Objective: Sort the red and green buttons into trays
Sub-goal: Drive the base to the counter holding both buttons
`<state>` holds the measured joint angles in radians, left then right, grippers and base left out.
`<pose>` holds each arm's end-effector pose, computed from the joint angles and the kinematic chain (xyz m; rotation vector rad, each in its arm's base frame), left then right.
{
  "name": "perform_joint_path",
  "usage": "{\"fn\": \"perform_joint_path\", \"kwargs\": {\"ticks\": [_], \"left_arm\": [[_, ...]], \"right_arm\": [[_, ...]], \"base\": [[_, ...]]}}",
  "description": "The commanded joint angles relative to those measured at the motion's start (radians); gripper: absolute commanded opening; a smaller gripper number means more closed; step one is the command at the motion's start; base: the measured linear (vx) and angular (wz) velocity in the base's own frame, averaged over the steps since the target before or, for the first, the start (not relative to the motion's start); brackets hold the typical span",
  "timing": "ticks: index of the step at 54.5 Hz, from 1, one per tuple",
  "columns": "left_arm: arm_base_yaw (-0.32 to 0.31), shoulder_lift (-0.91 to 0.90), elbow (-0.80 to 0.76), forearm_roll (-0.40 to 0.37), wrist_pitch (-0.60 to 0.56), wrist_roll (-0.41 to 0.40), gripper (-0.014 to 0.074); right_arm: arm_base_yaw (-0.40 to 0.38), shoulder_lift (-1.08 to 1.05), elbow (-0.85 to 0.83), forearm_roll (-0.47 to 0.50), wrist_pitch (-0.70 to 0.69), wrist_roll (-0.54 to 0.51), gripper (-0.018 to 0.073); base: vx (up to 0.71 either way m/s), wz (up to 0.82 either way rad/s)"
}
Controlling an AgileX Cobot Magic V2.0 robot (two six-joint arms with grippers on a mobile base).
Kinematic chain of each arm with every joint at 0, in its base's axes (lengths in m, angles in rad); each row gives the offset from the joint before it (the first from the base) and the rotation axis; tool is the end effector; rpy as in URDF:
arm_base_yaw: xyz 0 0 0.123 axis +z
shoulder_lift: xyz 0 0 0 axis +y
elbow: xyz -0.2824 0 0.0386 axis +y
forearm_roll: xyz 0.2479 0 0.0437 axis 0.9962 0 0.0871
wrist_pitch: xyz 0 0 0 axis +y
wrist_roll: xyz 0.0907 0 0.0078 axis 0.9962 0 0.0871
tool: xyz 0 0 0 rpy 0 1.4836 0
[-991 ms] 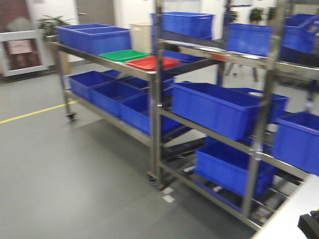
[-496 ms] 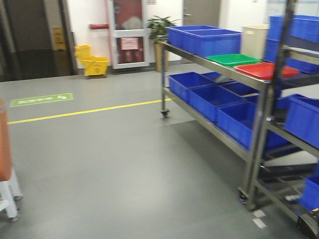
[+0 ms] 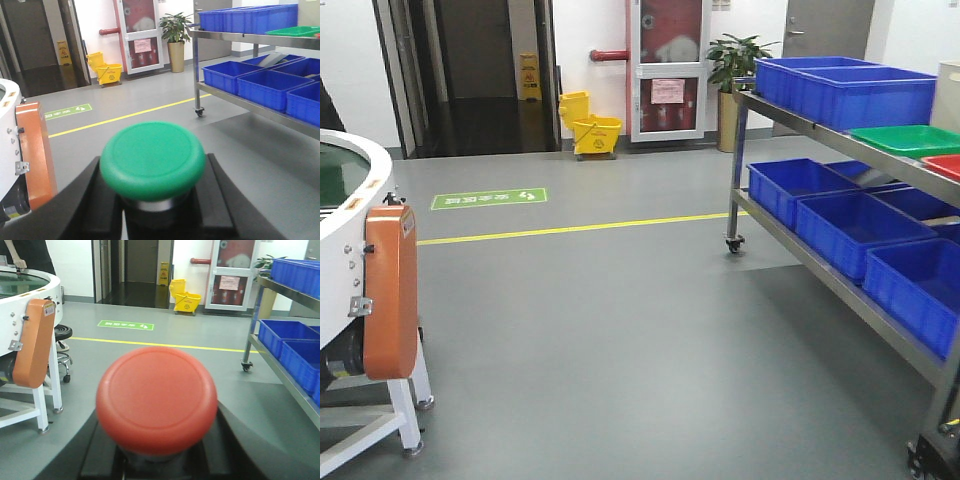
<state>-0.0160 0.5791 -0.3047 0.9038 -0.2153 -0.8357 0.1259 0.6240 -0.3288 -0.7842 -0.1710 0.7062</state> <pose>0.1246 -0.0172 0.2799 0.1885 1.6128 -0.1055 0.1309 0.0275 0.2811 -0.2536 1.6389 0.1418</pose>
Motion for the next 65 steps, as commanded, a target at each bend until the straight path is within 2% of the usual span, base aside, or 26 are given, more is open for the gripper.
{"fn": "perform_joint_path", "kwargs": {"ticks": [1,42,65], "left_arm": [[-0.005,0.002,-0.031,-0.018,-0.056,-0.007,0.0],[-0.005,0.002,-0.031,-0.018,-0.056,-0.007,0.0],[-0.005,0.002,-0.031,-0.018,-0.056,-0.007,0.0]], "right_arm": [[0.0,-0.003,-0.032,0.003,-0.062,-0.003,-0.0008],[0.0,-0.003,-0.032,0.003,-0.059,-0.003,-0.0008],[0.0,-0.003,-0.032,0.003,-0.059,-0.003,-0.0008]], "base": [[0.46,0.11],[0.58,0.1],[0.66,-0.17]]}}
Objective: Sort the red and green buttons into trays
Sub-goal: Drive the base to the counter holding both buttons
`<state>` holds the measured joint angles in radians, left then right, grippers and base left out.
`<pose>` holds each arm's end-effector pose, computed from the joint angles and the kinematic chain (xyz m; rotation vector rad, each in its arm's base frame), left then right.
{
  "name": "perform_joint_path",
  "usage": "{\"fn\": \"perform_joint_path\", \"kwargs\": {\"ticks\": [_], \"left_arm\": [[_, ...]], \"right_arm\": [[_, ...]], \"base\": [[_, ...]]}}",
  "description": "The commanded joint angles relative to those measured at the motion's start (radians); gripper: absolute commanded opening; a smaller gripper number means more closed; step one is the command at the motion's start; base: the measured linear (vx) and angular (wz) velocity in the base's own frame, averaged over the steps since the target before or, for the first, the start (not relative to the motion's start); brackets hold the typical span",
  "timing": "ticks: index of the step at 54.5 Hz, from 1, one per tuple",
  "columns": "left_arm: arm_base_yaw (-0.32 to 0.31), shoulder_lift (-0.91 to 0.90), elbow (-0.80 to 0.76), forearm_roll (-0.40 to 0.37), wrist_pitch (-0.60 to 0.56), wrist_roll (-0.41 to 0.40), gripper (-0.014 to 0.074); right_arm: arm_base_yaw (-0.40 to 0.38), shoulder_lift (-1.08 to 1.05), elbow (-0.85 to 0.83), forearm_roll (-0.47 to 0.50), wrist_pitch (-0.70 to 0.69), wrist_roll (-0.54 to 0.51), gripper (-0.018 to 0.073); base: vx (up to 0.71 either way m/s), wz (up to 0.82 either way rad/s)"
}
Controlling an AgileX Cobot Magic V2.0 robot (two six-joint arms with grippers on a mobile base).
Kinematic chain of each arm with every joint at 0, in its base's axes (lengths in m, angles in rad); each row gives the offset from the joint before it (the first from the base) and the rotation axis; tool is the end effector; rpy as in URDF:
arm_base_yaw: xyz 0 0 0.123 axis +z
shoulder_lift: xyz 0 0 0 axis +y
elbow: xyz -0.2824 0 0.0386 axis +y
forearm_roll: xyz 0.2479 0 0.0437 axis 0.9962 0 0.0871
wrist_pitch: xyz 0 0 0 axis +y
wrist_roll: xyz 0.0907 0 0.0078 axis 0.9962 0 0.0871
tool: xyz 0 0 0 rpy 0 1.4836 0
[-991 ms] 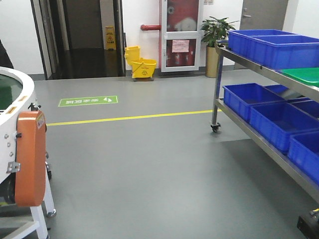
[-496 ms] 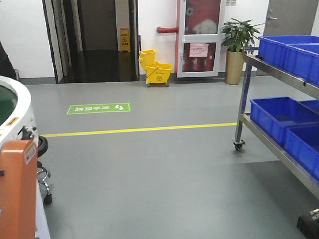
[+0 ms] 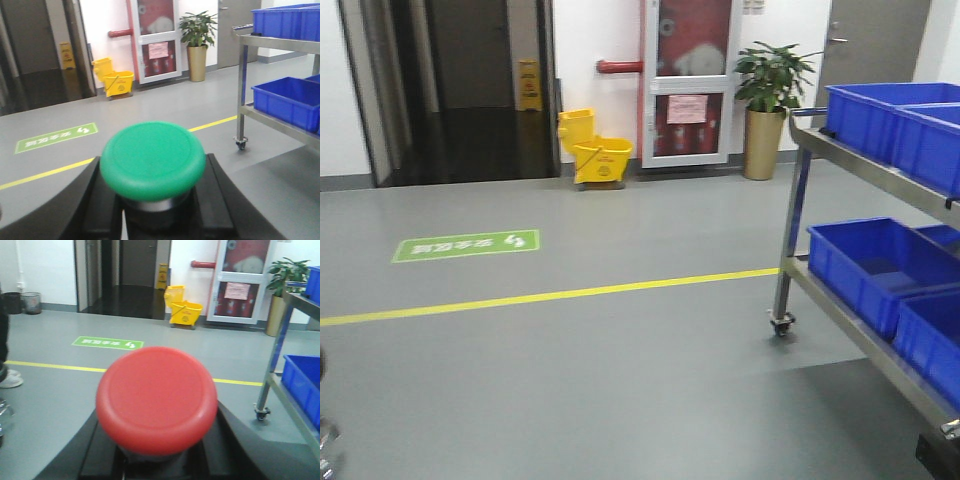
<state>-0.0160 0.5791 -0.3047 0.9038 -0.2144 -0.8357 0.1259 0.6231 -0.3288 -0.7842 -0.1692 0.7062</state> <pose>0.1246 -0.0171 0.2799 0.1881 1.6134 -0.1049 0.1308 0.0274 0.2811 -0.2528 1.6394 0.1406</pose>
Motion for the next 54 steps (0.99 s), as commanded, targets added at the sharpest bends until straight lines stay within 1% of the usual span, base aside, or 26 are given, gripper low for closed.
{"fn": "perform_joint_path", "kwargs": {"ticks": [1,29,54], "left_arm": [[-0.005,0.002,-0.031,-0.018,-0.057,-0.007,0.0],[-0.005,0.002,-0.031,-0.018,-0.057,-0.007,0.0],[-0.005,0.002,-0.031,-0.018,-0.057,-0.007,0.0]], "right_arm": [[0.0,-0.002,-0.032,0.003,-0.06,-0.003,-0.0008],[0.0,-0.002,-0.032,0.003,-0.06,-0.003,-0.0008],[0.0,-0.002,-0.032,0.003,-0.06,-0.003,-0.0008]], "base": [[0.67,-0.33],[0.65,-0.45],[0.55,-0.61]]}}
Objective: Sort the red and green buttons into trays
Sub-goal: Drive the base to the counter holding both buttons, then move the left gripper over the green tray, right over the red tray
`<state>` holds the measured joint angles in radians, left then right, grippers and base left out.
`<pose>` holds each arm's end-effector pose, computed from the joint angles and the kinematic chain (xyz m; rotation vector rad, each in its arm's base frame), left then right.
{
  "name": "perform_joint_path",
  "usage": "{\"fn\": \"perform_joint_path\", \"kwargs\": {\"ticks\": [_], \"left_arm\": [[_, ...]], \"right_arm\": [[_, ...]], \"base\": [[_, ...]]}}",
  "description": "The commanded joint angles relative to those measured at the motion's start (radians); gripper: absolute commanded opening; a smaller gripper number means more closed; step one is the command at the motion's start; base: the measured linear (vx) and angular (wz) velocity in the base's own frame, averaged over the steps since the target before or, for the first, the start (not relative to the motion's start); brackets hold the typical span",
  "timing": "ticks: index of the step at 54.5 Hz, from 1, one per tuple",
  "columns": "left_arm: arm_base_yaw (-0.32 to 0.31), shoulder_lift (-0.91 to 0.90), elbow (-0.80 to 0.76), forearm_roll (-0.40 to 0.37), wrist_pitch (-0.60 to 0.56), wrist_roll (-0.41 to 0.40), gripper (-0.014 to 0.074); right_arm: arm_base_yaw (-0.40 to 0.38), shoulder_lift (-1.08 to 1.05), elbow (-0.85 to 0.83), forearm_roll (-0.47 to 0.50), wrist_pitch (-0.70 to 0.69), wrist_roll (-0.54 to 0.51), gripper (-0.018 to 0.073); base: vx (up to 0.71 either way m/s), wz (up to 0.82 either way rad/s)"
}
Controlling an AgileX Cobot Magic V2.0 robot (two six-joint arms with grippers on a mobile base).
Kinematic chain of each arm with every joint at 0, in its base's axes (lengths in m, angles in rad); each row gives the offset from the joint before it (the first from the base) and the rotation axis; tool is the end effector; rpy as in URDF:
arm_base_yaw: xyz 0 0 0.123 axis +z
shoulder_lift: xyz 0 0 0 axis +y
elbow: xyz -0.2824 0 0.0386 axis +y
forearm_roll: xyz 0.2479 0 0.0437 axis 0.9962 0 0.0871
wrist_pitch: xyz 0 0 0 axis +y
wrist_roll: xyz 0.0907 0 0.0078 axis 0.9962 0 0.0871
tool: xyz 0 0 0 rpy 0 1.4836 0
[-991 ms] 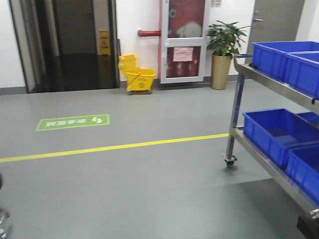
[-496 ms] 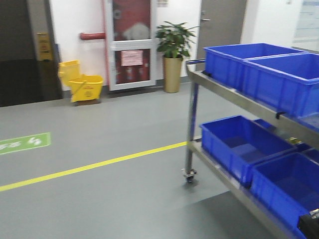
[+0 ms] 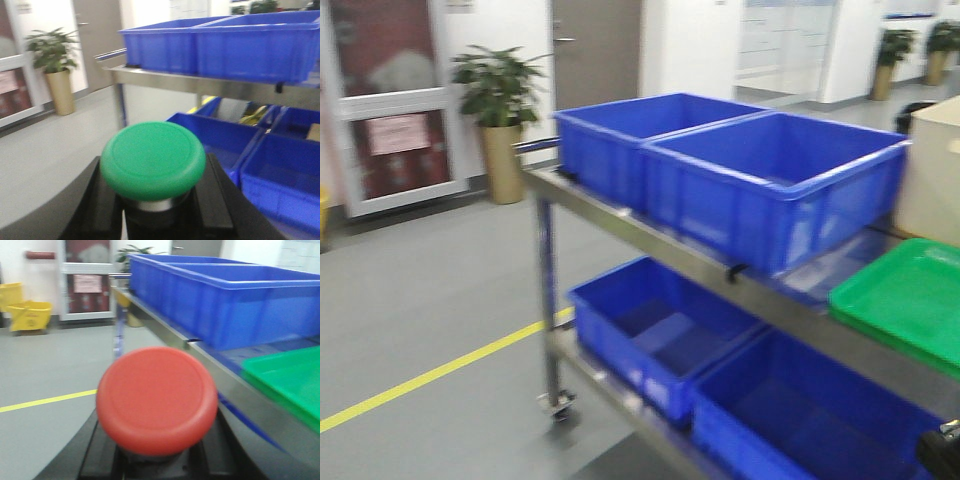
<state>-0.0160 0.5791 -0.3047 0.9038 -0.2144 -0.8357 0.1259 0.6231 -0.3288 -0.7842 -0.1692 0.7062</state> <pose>0.1246 -0.0171 0.2799 0.1881 1.6134 -0.1049 0.1308 0.0274 0.2811 -0.2528 1.6394 0.1406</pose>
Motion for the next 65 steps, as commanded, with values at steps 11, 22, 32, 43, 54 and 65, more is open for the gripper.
{"fn": "perform_joint_path", "kwargs": {"ticks": [11,22,32,43,54,65], "left_arm": [[-0.005,0.002,-0.031,-0.018,-0.057,-0.007,0.0],[-0.005,0.002,-0.031,-0.018,-0.057,-0.007,0.0],[-0.005,0.002,-0.031,-0.018,-0.057,-0.007,0.0],[-0.005,0.002,-0.031,-0.018,-0.057,-0.007,0.0],[-0.005,0.002,-0.031,-0.018,-0.057,-0.007,0.0],[-0.005,0.002,-0.031,-0.018,-0.057,-0.007,0.0]], "right_arm": [[0.003,-0.001,-0.032,0.003,-0.06,-0.003,-0.0008],[0.003,-0.001,-0.032,0.003,-0.06,-0.003,-0.0008],[0.0,-0.001,-0.032,0.003,-0.06,-0.003,-0.0008],[0.0,-0.001,-0.032,0.003,-0.06,-0.003,-0.0008],[0.0,-0.001,-0.032,0.003,-0.06,-0.003,-0.0008],[0.0,-0.001,-0.032,0.003,-0.06,-0.003,-0.0008]], "base": [[0.45,-0.87],[0.39,-1.01],[0.31,-1.01],[0.21,-0.7],[0.1,-0.32],[0.04,-0.17]]}}
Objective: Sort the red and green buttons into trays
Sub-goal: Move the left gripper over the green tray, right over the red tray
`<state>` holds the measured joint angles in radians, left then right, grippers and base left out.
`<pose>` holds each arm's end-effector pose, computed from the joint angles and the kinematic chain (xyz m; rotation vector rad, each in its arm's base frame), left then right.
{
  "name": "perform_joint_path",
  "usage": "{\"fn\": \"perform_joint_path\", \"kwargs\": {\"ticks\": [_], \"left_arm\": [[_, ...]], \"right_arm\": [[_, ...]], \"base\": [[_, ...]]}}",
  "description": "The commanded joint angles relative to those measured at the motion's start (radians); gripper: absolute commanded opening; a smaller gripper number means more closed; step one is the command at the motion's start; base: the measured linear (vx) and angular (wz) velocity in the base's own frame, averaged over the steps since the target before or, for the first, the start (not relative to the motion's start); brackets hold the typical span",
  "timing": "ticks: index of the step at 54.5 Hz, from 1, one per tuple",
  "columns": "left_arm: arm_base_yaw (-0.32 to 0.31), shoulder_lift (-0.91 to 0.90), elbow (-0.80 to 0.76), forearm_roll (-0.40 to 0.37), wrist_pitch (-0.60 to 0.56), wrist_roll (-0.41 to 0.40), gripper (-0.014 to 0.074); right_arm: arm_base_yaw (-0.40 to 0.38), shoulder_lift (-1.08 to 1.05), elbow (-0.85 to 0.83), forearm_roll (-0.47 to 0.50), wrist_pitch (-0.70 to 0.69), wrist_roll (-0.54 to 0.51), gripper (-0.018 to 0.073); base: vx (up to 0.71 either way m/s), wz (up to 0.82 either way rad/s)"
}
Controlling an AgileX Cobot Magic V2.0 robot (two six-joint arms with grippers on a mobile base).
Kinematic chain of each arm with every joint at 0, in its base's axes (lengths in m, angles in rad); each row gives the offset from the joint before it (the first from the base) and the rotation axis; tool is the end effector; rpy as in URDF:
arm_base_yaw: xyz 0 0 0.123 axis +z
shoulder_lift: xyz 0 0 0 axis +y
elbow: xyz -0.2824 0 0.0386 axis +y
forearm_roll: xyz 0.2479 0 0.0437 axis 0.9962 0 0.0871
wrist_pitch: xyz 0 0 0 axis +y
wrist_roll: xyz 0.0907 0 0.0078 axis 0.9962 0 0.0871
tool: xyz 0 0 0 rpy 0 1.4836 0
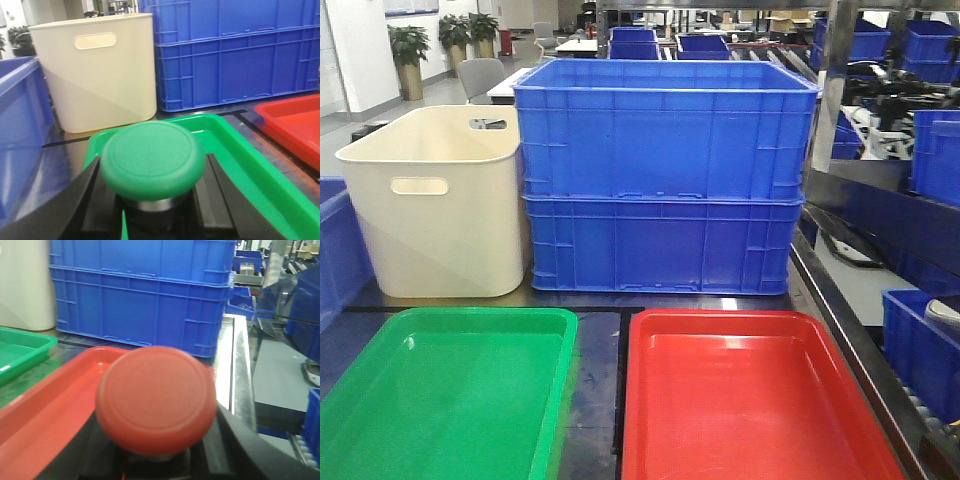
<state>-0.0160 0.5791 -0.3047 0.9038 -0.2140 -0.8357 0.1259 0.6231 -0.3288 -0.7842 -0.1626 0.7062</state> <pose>0.1246 -0.0171 0.2799 0.1879 1.6137 -0.1047 0.1308 0.0270 0.2807 -0.2501 1.6446 0.1366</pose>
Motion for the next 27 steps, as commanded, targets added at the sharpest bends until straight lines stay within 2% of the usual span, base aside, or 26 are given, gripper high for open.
{"fn": "perform_joint_path", "kwargs": {"ticks": [1,17,23,27], "left_arm": [[-0.005,0.002,-0.031,-0.018,-0.058,-0.007,0.0],[-0.005,0.002,-0.031,-0.018,-0.058,-0.007,0.0],[-0.005,0.005,-0.031,-0.019,-0.086,0.003,0.0],[-0.005,0.038,-0.031,-0.02,-0.116,0.005,0.0]], "right_arm": [[0.0,-0.001,-0.032,0.003,-0.067,-0.003,-0.0008],[0.001,0.002,-0.032,0.005,-0.093,-0.002,-0.0008],[0.001,0.057,-0.032,0.012,-0.167,-0.011,-0.0008],[0.001,0.142,-0.037,0.012,-0.27,-0.036,-0.0008]], "base": [[0.03,-0.12],[0.02,-0.06],[0.0,0.0],[0.0,0.0]]}}
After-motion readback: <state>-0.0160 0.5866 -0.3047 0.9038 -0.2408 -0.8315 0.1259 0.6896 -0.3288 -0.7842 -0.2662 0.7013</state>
